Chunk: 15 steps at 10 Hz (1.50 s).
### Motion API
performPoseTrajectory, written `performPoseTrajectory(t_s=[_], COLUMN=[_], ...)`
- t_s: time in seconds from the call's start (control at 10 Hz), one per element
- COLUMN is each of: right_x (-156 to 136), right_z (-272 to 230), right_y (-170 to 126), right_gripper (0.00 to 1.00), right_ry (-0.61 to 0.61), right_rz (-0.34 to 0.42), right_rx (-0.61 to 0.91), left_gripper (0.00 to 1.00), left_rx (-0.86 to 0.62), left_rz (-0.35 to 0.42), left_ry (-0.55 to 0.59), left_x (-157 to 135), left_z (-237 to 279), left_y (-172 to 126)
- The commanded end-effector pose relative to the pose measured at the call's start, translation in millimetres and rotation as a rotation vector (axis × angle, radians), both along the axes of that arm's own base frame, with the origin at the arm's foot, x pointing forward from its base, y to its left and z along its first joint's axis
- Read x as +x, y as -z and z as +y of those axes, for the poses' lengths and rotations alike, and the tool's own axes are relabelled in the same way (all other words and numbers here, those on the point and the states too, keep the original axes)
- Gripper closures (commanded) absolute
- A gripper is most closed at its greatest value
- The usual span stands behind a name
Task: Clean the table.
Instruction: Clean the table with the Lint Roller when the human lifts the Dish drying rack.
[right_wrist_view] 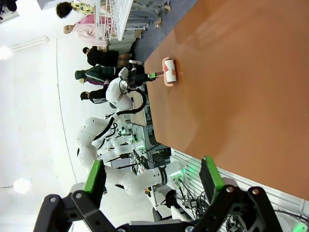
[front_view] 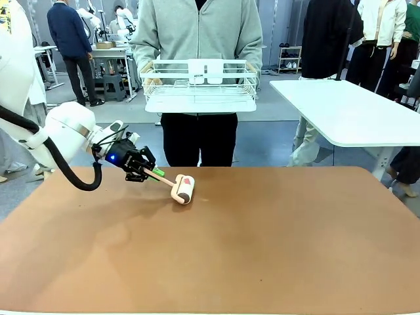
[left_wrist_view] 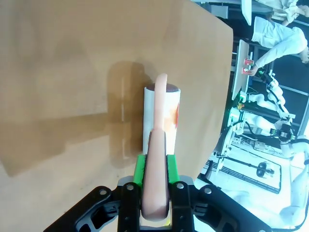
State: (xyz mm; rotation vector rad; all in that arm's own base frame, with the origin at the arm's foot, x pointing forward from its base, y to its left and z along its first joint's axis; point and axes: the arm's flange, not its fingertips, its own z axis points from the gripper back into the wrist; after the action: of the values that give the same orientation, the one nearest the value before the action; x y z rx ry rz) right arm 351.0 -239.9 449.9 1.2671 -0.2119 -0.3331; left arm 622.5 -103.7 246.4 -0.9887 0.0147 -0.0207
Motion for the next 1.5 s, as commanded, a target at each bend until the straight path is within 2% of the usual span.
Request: performPoseTrajectory(t_s=[0.0, 0.5, 1.0, 1.4], right_x=[-3, -3, -3, -3], right_z=[3, 3, 3, 3], right_y=[-2, -2, -2, -2], right_gripper=[0.0, 0.0, 0.0, 0.0], right_ry=[-0.001, -0.001, -0.001, -0.001], right_rz=[-0.012, -0.012, -0.012, -0.012], right_rx=[0.009, 0.009, 0.009, 0.009], left_gripper=[0.99, 0.99, 0.99, 0.99], left_rx=[0.044, 0.043, 0.039, 0.016], left_rz=[0.0, 0.021, 0.042, 0.014], left_ry=[-0.044, -0.026, 0.008, 0.018], left_x=[-8, -20, -32, -38], left_z=[-17, -67, -120, -130], left_y=[10, 4, 13, 2])
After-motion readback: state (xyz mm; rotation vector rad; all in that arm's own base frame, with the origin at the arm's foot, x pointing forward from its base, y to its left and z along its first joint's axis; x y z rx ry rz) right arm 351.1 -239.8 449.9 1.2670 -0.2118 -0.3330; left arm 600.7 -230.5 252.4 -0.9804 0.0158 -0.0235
